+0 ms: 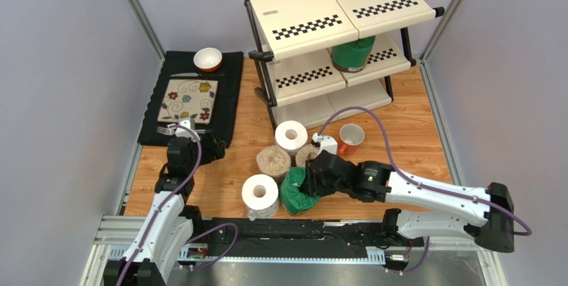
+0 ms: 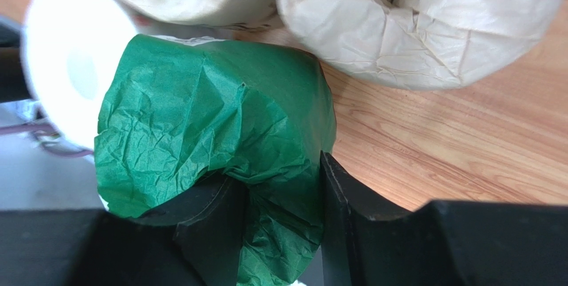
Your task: Place and organize the paper towels onto the shelf
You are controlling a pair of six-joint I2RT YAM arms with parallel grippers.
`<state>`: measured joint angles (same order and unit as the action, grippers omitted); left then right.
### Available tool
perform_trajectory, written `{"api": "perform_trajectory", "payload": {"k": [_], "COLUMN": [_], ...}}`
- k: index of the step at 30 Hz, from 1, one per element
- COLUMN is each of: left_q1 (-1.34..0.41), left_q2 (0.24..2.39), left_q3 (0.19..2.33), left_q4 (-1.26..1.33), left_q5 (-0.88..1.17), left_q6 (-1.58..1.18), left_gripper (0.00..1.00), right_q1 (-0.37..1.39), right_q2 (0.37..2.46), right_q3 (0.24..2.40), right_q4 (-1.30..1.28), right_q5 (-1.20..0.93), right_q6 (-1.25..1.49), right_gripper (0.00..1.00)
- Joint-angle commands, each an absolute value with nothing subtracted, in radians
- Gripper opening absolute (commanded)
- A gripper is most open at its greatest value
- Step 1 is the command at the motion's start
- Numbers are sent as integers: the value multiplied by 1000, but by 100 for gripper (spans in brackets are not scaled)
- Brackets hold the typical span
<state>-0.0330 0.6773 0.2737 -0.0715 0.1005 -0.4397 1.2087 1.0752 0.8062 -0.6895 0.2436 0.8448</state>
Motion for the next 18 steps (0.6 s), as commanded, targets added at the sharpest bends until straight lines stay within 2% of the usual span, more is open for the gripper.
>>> {"api": "perform_trajectory", "payload": {"k": [1, 3, 7, 10, 14, 18], "left_q1": [-29, -29, -29, -29, -29, -29], "left_q2": [667, 667, 664, 663, 663, 664], "left_q3": [302, 301, 302, 305, 308, 308], "left_q4": [-61, -61, -66, -66, -69, -67], "left_q5": [110, 109, 112, 113, 115, 115], "left_q6": [-439, -439, -439, -440, -439, -442], "left_gripper": [93, 93, 93, 93, 93, 93], "right_q1": [1216, 1213, 1201, 1154, 1040, 872], "right_q2": [948, 921, 890, 899, 917, 933], "right_q3": [978, 1018, 1158, 1209, 1285, 1313], "right_q4": [-765, -810, -929, -927, -844, -697], "right_q5": [271, 345, 620, 746, 789, 654], "right_q6": [758, 753, 709, 634, 528, 442], "right_gripper": [38, 38, 38, 39, 39, 39]}}
